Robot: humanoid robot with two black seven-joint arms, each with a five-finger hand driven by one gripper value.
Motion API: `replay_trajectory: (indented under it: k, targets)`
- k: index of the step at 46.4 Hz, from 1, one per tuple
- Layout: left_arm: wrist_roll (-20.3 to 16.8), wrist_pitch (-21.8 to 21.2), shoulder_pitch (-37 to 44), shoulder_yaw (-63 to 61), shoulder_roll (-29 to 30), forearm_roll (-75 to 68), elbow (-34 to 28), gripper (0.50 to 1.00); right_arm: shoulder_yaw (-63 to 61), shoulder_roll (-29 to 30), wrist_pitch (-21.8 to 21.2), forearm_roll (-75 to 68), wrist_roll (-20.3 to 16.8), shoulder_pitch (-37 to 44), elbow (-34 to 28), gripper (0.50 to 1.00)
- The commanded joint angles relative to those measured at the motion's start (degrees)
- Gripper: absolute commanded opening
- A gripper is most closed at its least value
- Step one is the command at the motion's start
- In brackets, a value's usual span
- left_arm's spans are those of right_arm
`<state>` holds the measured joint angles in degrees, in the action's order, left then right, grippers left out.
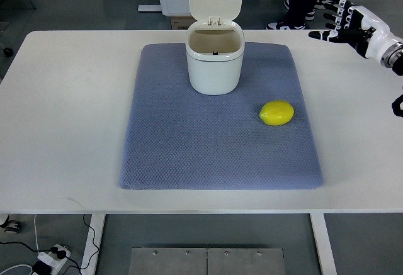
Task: Put lemon in trash with right hand
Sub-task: 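Raise the right hand and swing it over the mat toward the lemon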
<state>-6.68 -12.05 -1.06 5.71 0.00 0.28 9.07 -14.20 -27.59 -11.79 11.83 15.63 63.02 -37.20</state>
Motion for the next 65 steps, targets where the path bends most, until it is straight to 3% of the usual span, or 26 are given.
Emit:
replay_trajectory:
  k: [1,14,30,42,65]
  targets:
    - [0.0,0.0,0.0,0.0,0.0,0.0,0.1,1.000,2.4,-1.2,0.0,-0.1,0.0,1.4,-0.9,1.000]
    - [0.0,0.0,0.0,0.0,0.0,0.0,0.1,1.000,17.4,-4.7,-0.3,-0.2,-0.1,9.0,-4.2,1.000]
    - [0.0,0.0,0.0,0.0,0.0,0.0,0.0,1.000,26.0,-8.3,-0.3,-0.1,-0.1,15.2,-10.8,1.000]
    - [0.0,0.0,0.0,0.0,0.0,0.1,0.0,1.000,37.0,-8.4,-1.0,0.1,-0.2,22.2,-11.5,1.000]
    - [0.0,0.0,0.0,0.0,0.0,0.0,0.1,1.000,60.9,-5.9,-0.2,0.3,-0.7,39.0,-22.7,1.000]
